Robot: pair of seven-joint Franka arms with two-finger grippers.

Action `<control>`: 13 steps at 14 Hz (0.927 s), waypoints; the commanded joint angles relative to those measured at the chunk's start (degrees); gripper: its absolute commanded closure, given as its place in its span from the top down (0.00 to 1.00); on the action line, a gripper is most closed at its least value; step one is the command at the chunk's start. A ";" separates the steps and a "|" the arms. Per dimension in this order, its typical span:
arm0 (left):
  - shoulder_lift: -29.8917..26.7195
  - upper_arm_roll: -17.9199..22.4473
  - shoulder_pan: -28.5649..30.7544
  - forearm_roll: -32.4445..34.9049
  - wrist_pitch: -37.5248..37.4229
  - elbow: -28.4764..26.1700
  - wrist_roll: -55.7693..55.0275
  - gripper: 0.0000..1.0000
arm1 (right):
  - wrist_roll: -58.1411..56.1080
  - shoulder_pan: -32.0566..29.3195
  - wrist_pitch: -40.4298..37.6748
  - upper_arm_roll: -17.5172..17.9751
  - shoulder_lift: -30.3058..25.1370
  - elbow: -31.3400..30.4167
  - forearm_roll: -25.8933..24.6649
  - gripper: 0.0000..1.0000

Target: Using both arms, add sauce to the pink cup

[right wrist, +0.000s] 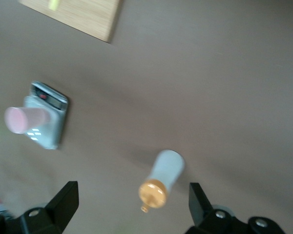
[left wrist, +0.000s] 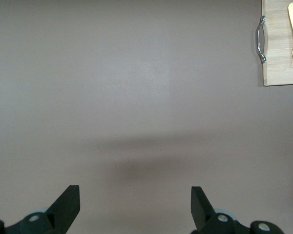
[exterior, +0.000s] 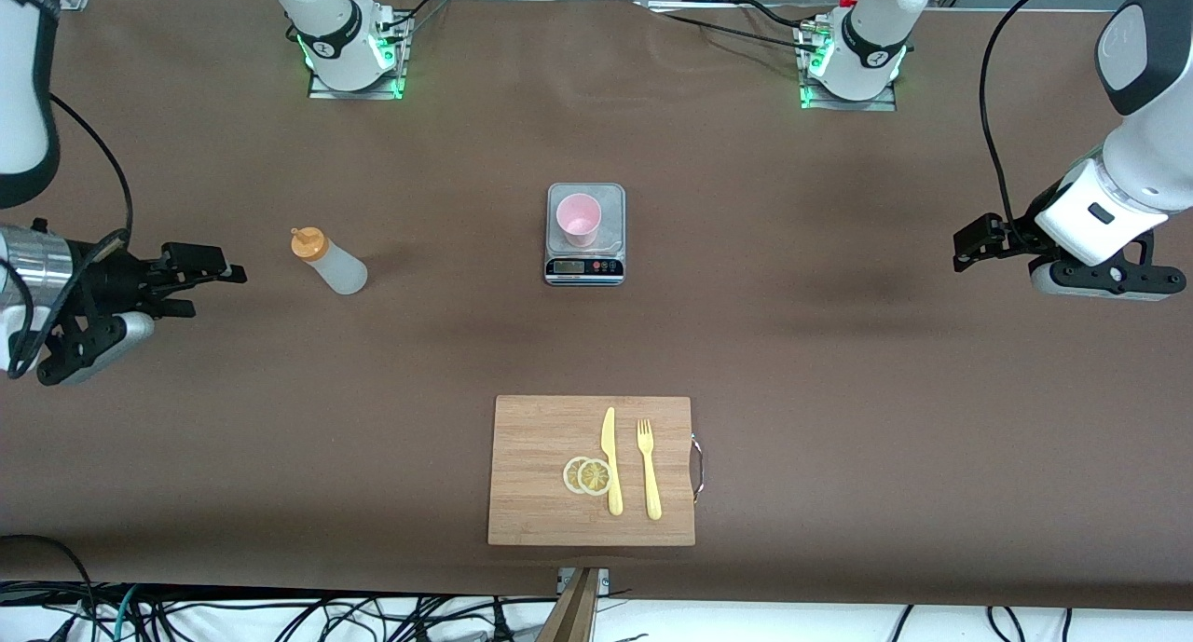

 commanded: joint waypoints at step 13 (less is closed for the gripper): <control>-0.27 0.10 0.37 -1.14 -0.13 -0.14 1.58 1.00 | 1.13 0.39 5.65 -1.77 -13.75 -13.13 -15.23 1.00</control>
